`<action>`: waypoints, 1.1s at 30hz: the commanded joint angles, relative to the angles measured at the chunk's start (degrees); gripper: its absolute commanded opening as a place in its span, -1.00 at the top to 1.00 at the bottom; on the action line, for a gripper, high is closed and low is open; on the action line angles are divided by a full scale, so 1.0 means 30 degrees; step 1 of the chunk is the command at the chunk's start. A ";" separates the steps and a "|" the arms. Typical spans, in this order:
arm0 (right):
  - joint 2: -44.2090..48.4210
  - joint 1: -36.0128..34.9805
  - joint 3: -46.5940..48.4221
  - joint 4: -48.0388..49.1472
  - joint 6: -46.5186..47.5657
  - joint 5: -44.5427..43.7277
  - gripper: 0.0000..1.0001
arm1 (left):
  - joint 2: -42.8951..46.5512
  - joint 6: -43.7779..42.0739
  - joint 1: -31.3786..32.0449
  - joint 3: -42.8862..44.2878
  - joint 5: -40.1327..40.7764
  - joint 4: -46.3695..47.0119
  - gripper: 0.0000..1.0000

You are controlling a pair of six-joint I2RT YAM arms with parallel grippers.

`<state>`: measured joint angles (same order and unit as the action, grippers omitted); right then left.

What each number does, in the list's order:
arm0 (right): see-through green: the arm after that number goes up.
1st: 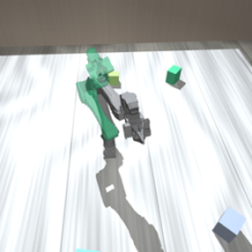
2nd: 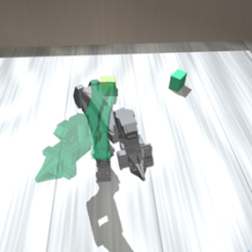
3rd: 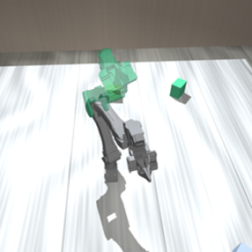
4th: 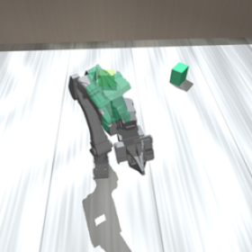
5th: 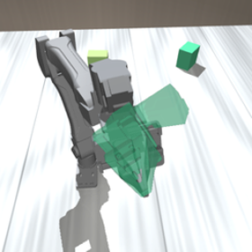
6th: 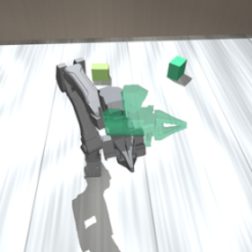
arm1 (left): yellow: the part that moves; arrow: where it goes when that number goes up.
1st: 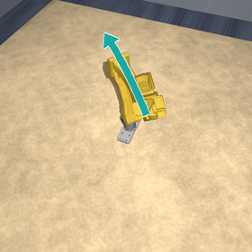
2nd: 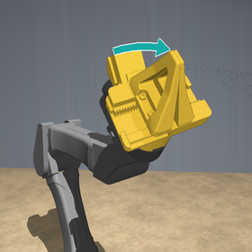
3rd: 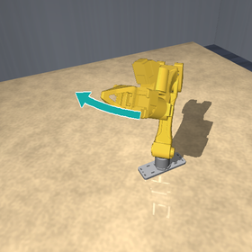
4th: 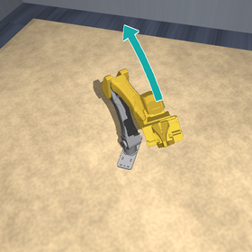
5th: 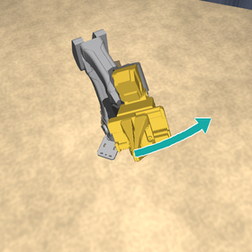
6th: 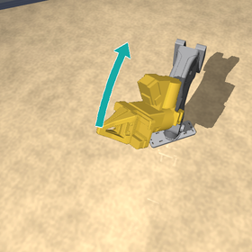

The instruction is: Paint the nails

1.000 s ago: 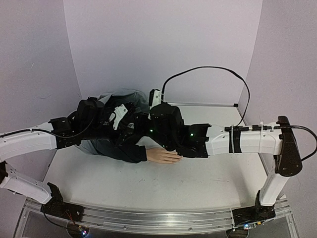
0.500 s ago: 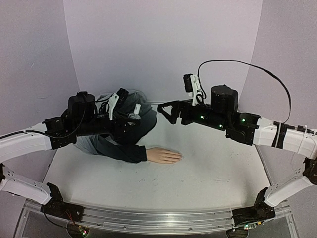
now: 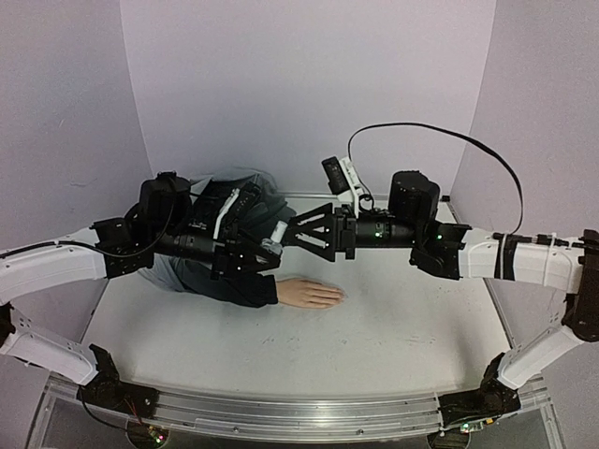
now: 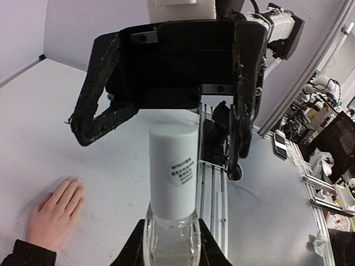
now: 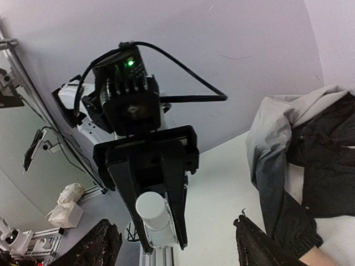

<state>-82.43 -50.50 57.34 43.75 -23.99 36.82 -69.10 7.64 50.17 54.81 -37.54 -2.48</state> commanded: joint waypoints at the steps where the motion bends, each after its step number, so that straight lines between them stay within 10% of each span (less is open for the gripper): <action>1: -0.0627 0.0074 0.1239 0.3937 -0.1337 0.3539 -0.34 | -0.0235 0.0547 -0.0113 0.1443 -0.2850 0.1076 1.00; 20: -0.2727 -0.0201 0.1951 0.6958 -0.3301 0.5163 1.00 | -0.0204 0.0126 -0.0120 0.1200 -0.1930 0.1079 1.00; 28: -0.3980 -0.0331 0.2001 0.6595 -0.3697 0.4387 1.00 | 0.0220 -0.0997 -0.0113 0.1559 0.3455 0.1061 1.00; 33: -0.5103 -0.0937 0.3916 0.0991 -0.2416 0.0275 1.00 | 0.0229 -0.2756 -0.0084 0.1843 0.9828 0.1061 1.00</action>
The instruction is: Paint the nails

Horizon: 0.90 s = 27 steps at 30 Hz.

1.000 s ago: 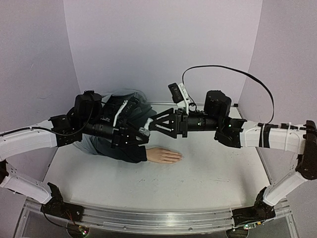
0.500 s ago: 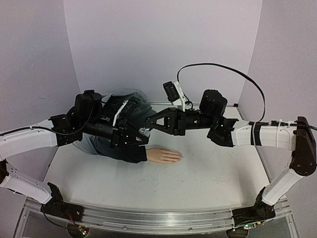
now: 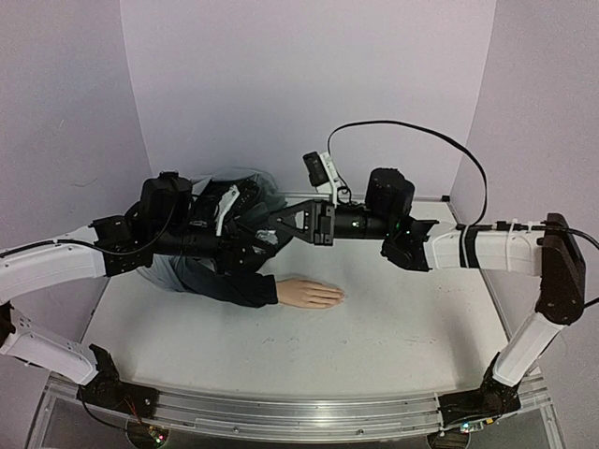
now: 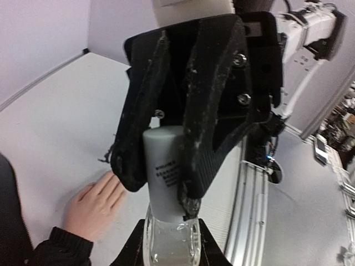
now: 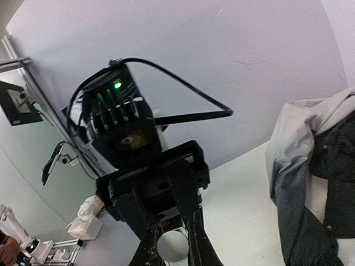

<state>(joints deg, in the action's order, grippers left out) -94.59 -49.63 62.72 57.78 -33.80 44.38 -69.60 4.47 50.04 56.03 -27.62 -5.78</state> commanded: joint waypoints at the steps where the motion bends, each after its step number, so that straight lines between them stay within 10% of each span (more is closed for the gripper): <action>1: -0.1453 -0.1445 0.2913 -0.5569 0.0961 -0.3806 1.00 | 0.0268 -0.2256 -0.0055 0.1507 0.7610 0.2161 1.00; 7: -0.2653 -0.4238 0.5535 -1.0529 -0.2358 -1.4337 1.00 | -0.0789 -0.2656 -0.0040 0.2059 1.2233 0.2183 1.00; 13: -0.2905 -0.5811 0.5898 -0.9081 -0.3000 -1.5782 0.87 | -0.1289 -0.1710 -0.0040 0.1715 1.1456 0.2162 1.00; 27: 0.5513 -0.4663 -0.0134 -0.8884 0.1157 -1.9504 -0.80 | 0.0214 0.0119 -0.0040 -0.0317 0.8747 0.2044 1.00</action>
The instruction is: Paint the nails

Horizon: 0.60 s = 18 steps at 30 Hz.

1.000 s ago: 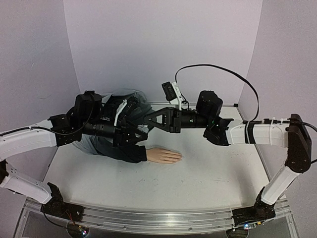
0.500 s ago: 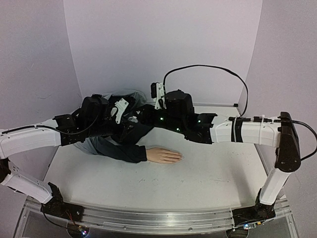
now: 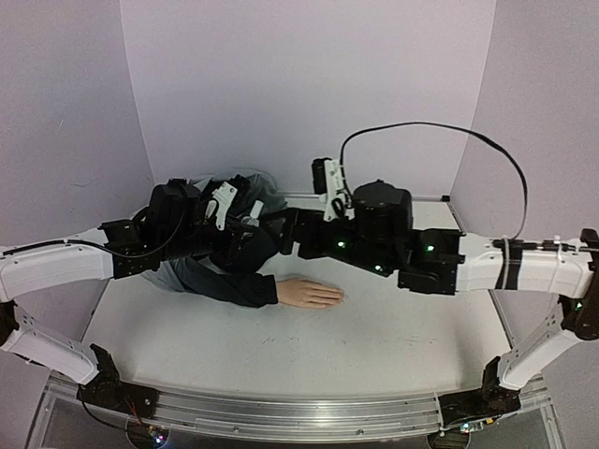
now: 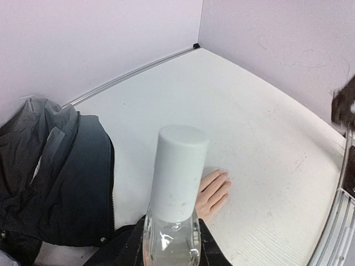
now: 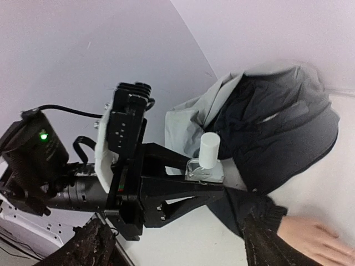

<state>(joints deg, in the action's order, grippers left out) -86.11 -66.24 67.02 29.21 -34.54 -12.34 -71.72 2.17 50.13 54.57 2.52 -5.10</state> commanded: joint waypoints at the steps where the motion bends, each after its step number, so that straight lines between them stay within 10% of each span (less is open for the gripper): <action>1: 0.3225 0.1608 -0.2273 0.1132 0.1808 0.0521 -0.89 | 0.0933 0.0928 -0.0091 0.0264 -0.2268 0.1818 1.00; 10: 0.3951 0.4299 -0.4940 0.6367 0.4282 1.4656 -0.85 | -0.0298 0.1529 -0.0186 0.2107 -1.5394 0.1818 1.00; 18: 0.2547 0.4299 -0.4063 0.8524 0.3303 1.8091 -0.42 | -0.1896 0.2648 -0.0019 0.3117 -1.9516 0.1818 1.00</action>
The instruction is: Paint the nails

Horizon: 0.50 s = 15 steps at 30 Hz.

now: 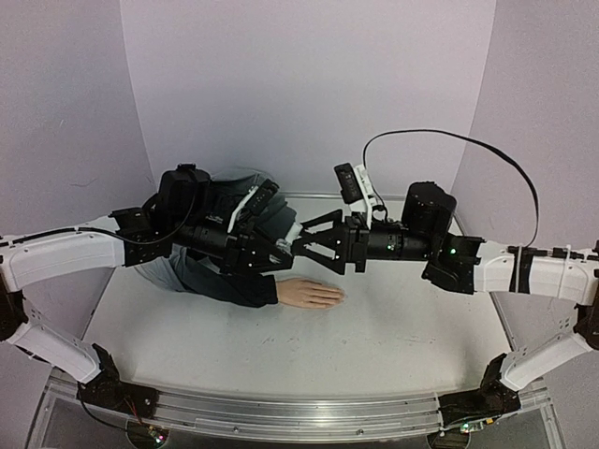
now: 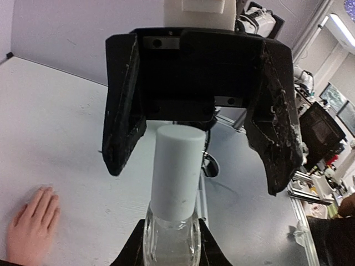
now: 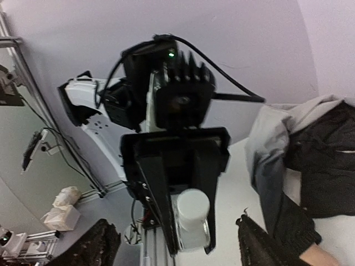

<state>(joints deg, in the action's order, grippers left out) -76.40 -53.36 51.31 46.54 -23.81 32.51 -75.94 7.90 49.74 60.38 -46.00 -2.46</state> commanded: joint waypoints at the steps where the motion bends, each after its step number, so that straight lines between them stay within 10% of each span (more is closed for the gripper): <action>1: -0.0936 0.0012 0.1313 0.3031 -0.0505 0.3460 -0.39 | -0.0591 0.0789 0.0142 0.1224 -0.3518 0.0937 1.00; 15: -0.1614 0.0074 0.1741 0.4114 -0.1609 0.3372 0.17 | -0.0614 0.0311 0.0238 0.0975 -0.4268 0.0937 1.00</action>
<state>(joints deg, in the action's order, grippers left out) -82.91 -53.34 54.41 53.58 -27.90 42.44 -78.85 9.43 50.26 60.97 -56.80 -2.46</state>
